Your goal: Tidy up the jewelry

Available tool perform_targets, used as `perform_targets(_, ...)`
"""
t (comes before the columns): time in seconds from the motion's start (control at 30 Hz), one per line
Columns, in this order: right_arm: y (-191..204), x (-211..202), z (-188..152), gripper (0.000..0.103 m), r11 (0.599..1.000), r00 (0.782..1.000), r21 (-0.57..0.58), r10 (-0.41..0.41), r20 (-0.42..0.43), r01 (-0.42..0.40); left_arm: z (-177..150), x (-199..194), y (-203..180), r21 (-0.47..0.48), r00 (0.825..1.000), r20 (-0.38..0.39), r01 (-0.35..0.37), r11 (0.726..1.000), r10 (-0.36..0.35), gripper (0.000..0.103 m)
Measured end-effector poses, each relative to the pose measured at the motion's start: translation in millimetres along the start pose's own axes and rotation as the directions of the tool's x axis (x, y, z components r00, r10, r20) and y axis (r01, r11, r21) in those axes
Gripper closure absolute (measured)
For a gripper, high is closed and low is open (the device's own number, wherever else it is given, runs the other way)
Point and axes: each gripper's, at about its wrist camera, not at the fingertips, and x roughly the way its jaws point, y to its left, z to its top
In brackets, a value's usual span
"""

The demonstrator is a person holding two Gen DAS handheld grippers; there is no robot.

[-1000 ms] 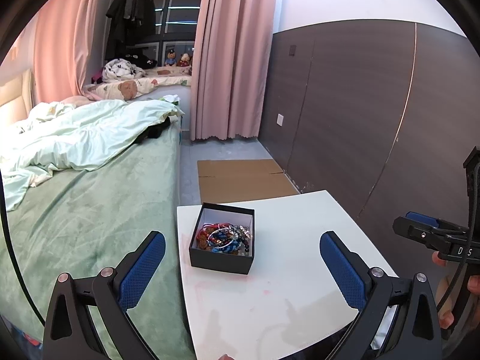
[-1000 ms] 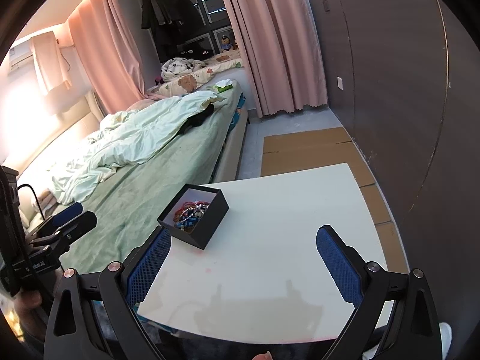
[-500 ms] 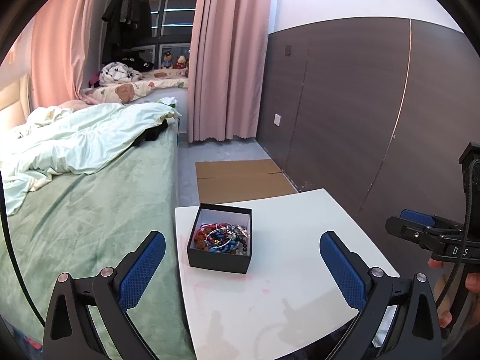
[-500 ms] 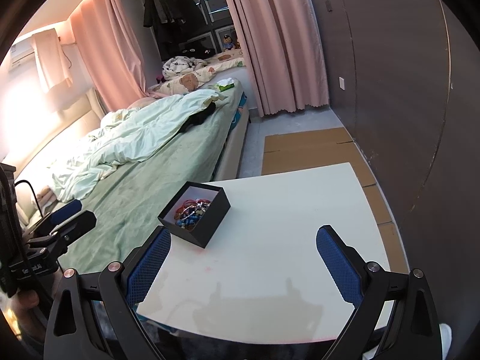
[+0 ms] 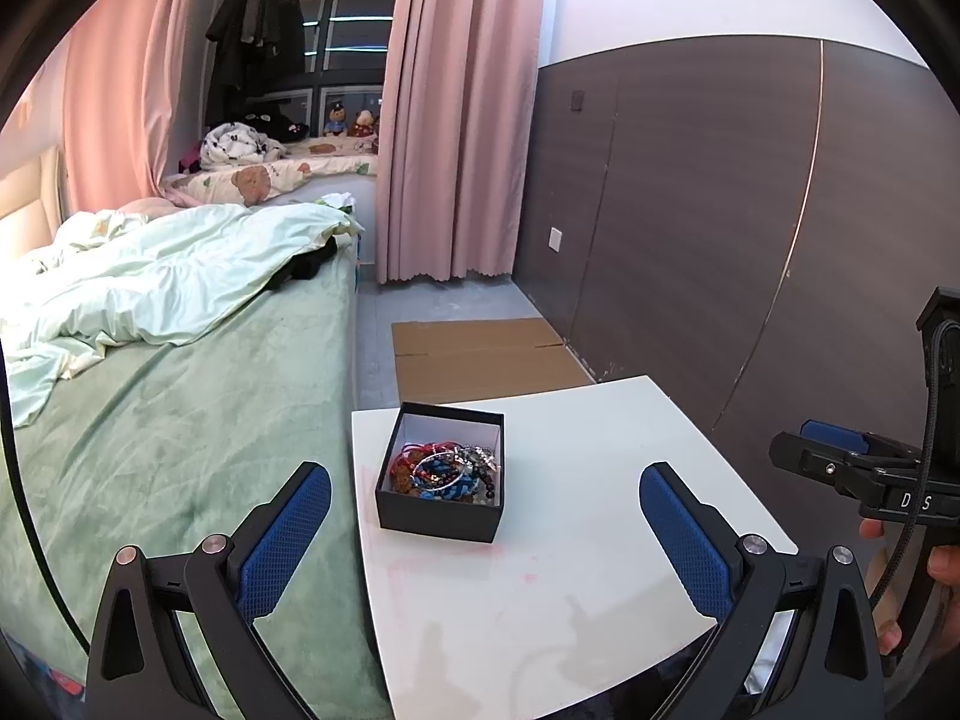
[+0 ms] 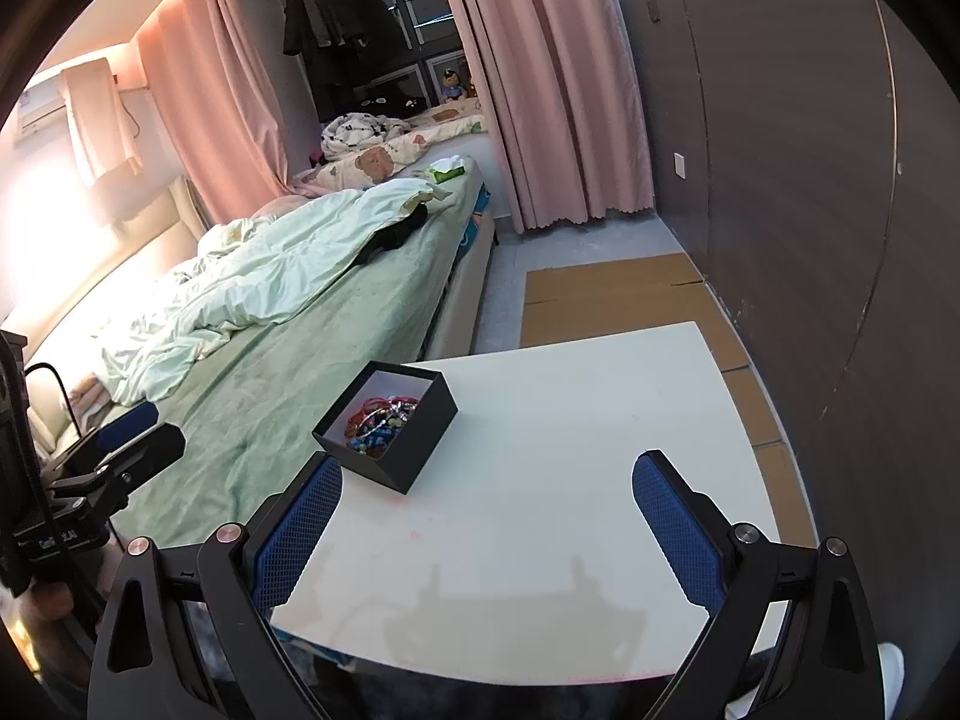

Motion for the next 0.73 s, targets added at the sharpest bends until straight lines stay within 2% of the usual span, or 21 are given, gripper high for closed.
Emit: perform_targets(0.73, -6, 7, 0, 0.005, 0.999, 0.999, 0.036, -0.031, -0.006, 0.031, -6, 1, -8, 0.025, 1.0, 0.021, -0.009, 1.0, 0.008, 0.0)
